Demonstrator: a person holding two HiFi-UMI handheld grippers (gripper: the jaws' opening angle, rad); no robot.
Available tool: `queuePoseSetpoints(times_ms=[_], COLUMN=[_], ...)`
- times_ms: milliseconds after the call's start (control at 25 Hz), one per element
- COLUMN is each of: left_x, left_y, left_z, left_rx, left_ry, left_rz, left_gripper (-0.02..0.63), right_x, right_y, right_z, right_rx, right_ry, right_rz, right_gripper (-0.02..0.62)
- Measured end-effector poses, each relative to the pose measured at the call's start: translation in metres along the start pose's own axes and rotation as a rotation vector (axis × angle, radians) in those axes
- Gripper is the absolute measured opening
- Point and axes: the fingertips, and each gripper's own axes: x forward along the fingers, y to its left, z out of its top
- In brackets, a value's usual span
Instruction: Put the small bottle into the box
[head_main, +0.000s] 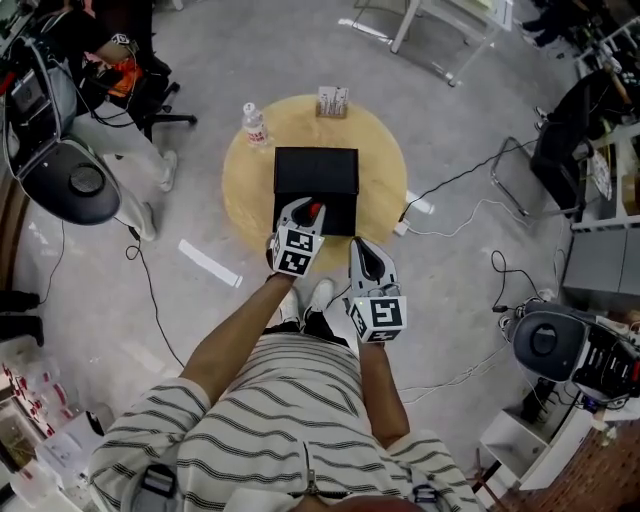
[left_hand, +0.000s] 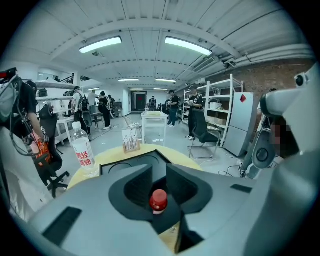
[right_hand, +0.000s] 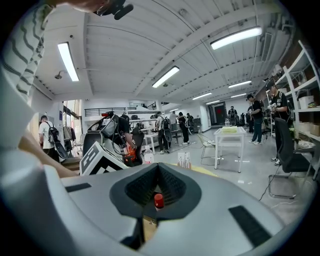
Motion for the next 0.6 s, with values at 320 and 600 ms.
queuePoseSetpoints(times_ms=[320, 600], left_x=[-0.017, -0.04], left_y=[0.0, -0.009], left_z=[0.018, 0.024], left_rx=[-0.004, -0.008], left_ry=[-0.037, -0.07], left_rz=[0.009, -0.007], left_gripper=[0.06, 0.035], right_x=[0.005, 0.001], right_y=[0.0, 0.005], right_z=[0.012, 0.014], right_rx=[-0.011, 0.001], right_ry=[-0.014, -0.025], right_rz=[0.005, 0.019], right_gripper=[0.009, 0.009])
